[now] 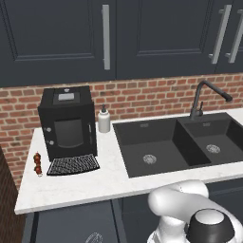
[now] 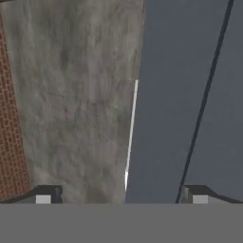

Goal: Pick the whisk from the drawer and place it on the counter.

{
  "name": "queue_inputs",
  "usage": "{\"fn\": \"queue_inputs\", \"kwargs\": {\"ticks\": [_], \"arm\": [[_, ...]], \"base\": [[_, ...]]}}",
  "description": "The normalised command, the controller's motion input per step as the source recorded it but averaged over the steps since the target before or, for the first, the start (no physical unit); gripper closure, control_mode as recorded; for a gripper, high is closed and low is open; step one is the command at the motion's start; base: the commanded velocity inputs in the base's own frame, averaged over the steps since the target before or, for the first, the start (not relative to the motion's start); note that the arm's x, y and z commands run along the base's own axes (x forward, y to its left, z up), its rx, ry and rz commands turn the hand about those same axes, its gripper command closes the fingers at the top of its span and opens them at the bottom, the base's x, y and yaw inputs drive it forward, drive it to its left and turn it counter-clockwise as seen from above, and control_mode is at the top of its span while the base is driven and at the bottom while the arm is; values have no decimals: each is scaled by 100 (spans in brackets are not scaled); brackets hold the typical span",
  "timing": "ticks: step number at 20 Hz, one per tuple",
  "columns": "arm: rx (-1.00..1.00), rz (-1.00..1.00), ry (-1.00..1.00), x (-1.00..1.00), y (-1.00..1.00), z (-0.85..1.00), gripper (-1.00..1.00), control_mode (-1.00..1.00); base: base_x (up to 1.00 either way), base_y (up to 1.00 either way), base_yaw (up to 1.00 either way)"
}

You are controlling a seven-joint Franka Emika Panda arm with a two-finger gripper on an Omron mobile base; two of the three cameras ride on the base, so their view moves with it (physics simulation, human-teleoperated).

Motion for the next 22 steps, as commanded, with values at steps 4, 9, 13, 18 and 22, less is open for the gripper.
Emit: {"fn": "queue_inputs", "kwargs": {"ticks": [4, 9, 13, 18, 22], "arm": [[0, -13, -29, -33, 3, 100, -100, -100], [1, -24, -24, -2, 0, 100, -100, -100], [0, -35, -8, 37, -27, 55, -100, -100], [0, -44, -4, 75, -72, 1, -100, -100], [0, -55, 5, 96, -66, -5, -100, -100]], "base": [[0, 0, 0], [0, 0, 0], [0, 0, 0], [0, 0, 0], [0, 0, 0]]}}
